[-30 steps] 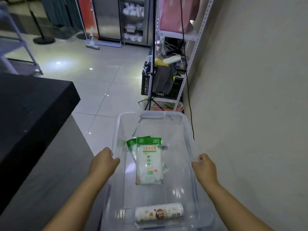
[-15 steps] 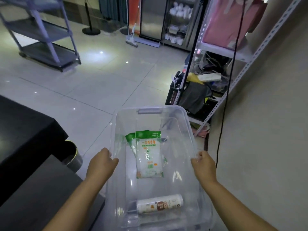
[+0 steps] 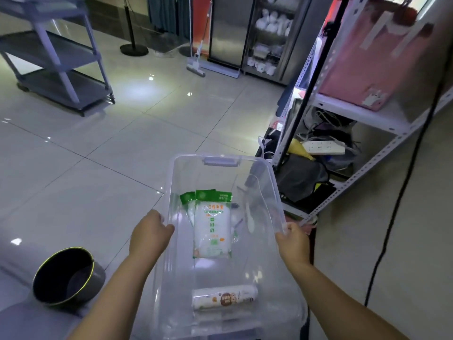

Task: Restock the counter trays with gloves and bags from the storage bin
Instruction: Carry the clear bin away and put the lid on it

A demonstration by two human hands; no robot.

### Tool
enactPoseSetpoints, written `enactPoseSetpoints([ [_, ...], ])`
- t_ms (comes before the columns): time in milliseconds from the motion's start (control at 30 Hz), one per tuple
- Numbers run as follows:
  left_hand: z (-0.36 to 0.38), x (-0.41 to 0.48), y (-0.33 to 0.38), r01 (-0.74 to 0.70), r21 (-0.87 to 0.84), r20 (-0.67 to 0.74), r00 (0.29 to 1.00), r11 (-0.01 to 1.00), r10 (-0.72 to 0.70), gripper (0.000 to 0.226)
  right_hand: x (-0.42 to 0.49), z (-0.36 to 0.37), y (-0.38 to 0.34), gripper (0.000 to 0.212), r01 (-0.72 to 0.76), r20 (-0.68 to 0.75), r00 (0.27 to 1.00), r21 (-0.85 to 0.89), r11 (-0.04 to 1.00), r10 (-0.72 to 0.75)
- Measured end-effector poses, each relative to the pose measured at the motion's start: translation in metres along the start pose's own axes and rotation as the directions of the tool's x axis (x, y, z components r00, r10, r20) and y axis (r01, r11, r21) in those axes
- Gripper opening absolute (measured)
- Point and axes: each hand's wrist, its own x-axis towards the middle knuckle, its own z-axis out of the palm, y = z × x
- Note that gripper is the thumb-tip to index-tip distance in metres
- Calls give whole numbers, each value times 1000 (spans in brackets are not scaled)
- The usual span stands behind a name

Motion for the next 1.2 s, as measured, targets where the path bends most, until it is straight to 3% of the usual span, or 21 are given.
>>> enactPoseSetpoints([
  [167,15,84,30,46,5,-26,999,999,-46,15,91,43,-27,9,-25,64,998,10,1000,24],
  [300,14,144,51,109,-9,-74,991,994,-109,16,166,72,-69,24,42,134,990,-27,999,-38],
  [433,4,199,70,152,-55,-139,978,987,-158,18,232,98,-126,8,138,166,978,-72,988,-125],
  [700,-13,324,79,230,-130,-220,942,964,-254,17,339,172,-232,5,271,224,940,-33,962,-257],
  [900,-27,476,93,202,-121,-170,960,972,-221,17,430,243,-305,3,224,203,955,-18,974,-216],
  [1200,-56,695,156,94,-31,-50,994,995,-96,19,544,300,-405,4,32,94,995,58,998,-37],
])
